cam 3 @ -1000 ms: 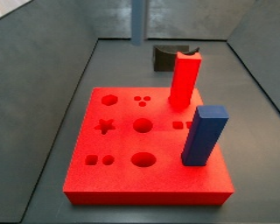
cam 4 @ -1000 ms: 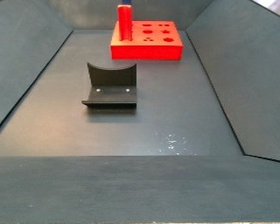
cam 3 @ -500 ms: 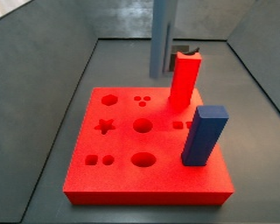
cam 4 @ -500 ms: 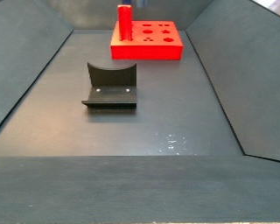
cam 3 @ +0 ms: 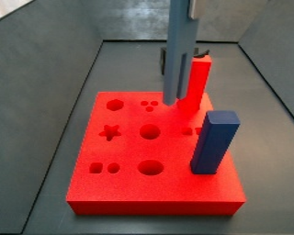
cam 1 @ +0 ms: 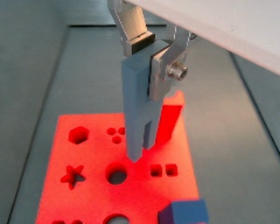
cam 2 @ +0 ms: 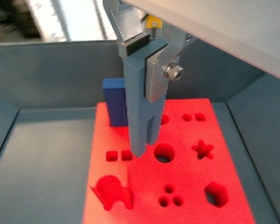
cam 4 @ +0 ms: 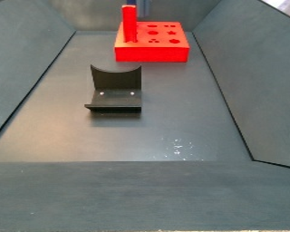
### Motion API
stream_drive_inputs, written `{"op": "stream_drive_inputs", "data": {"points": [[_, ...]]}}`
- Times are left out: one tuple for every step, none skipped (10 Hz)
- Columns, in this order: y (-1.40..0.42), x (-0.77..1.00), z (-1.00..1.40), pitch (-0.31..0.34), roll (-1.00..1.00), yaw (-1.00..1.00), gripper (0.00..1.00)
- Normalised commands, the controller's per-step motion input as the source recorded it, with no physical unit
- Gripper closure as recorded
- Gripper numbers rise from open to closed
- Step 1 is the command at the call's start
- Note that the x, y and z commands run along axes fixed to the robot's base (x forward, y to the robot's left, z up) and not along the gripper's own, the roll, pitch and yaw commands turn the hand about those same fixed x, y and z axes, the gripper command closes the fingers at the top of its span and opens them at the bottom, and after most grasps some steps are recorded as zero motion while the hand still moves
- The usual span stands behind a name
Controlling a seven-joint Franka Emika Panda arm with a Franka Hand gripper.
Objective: Pick up the double-square object. Move up. Move to above the board. Insert the double-square object.
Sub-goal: Insert the double-square object.
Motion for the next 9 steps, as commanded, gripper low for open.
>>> {"op": "stream_drive_inputs", "data": {"points": [[-0.15,0.03,-0.25,-0.064,0.0,-0.98,1.0],[-0.16,0.06,-0.46,-0.034,0.01,-0.97,1.0],[-0.16,0.06,-0.45,-0.027,0.01,-0.98,1.0],[-0.11,0.02,-0.21,-0.05,-0.01,-1.0,1.0],[-0.06,0.01,-0.07,-0.1,-0.09,-1.0,1.0],[-0.04,0.01,-0.05,-0.121,-0.11,-0.99,1.0],[-0.11,0.16,-0.41,-0.094,0.02,-0.91,1.0],[-0.1,0.34,-0.57,-0.09,0.15,-0.77,1.0],[-0.11,0.63,-0.61,-0.083,0.19,-0.51,1.0]]}}
